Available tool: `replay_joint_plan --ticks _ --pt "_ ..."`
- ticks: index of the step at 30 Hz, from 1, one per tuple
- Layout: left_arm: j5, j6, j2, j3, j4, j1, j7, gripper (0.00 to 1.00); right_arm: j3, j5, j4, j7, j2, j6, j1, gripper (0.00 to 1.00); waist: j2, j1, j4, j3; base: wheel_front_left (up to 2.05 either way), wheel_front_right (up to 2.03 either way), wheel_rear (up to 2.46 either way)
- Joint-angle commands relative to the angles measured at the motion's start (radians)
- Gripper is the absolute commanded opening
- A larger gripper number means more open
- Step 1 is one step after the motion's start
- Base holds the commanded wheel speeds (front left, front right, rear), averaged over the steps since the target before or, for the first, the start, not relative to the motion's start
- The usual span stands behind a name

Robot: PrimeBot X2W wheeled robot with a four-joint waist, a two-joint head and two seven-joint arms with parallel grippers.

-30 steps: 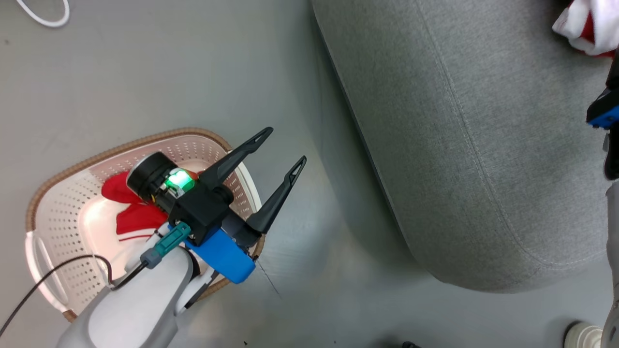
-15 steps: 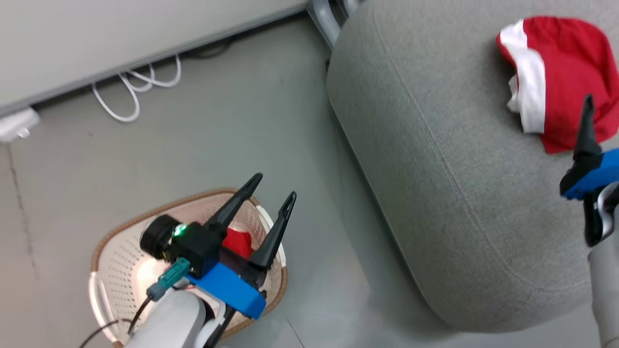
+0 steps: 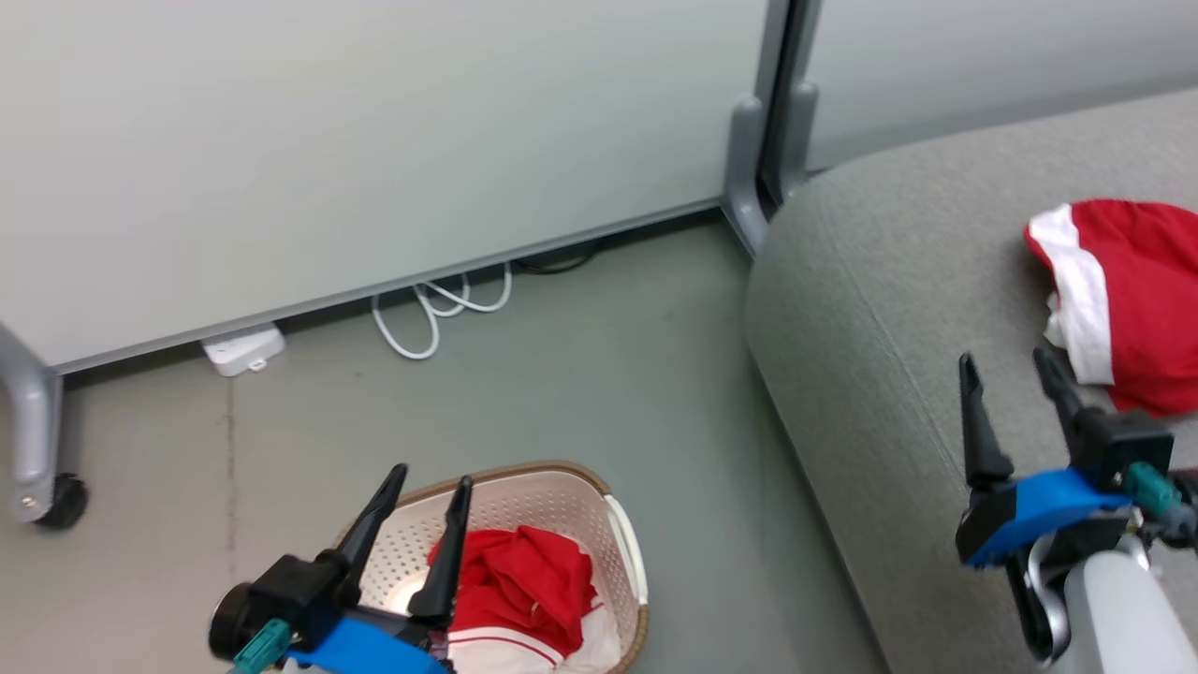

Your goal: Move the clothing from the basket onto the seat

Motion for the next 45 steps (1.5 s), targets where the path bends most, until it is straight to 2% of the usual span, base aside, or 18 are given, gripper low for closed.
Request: replay_joint_plan --ticks 1,9,17,39,45 --pt "0.007 0.005 0.002 0.015 -0.001 0.016 -0.003 1.0 0.006 0.01 -0.023 0.007 0.004 -0.001 0.031 1.0 0.0 0.0003 0.051 -0.046 0.0 0.0 0.0" --pt "0.038 0.001 -0.028 0.146 0.001 0.094 -0.003 1.0 0.071 0.012 -0.25 0.065 0.066 -0.001 0.256 1.0 0.0 0.0003 0.134 -0.085 0.0 0.0 0.0" --pt "0.059 -0.008 -0.054 0.234 0.014 0.126 -0.003 1.0 0.09 0.004 -0.372 0.103 0.091 -0.001 0.369 1.0 0.0 0.0003 0.169 -0.095 0.0 0.0 0.0" --pt "0.096 -0.029 -0.084 0.281 0.034 0.115 -0.003 1.0 0.112 0.053 -0.391 0.116 0.093 -0.001 0.368 1.0 0.0 0.0003 0.153 -0.086 0.0 0.0 0.0" --pt "0.103 -0.032 -0.086 0.272 0.034 0.097 -0.003 1.0 0.124 0.053 -0.403 0.115 0.093 -0.001 0.344 1.0 0.0 0.0003 0.138 -0.037 0.0 0.0 0.0"
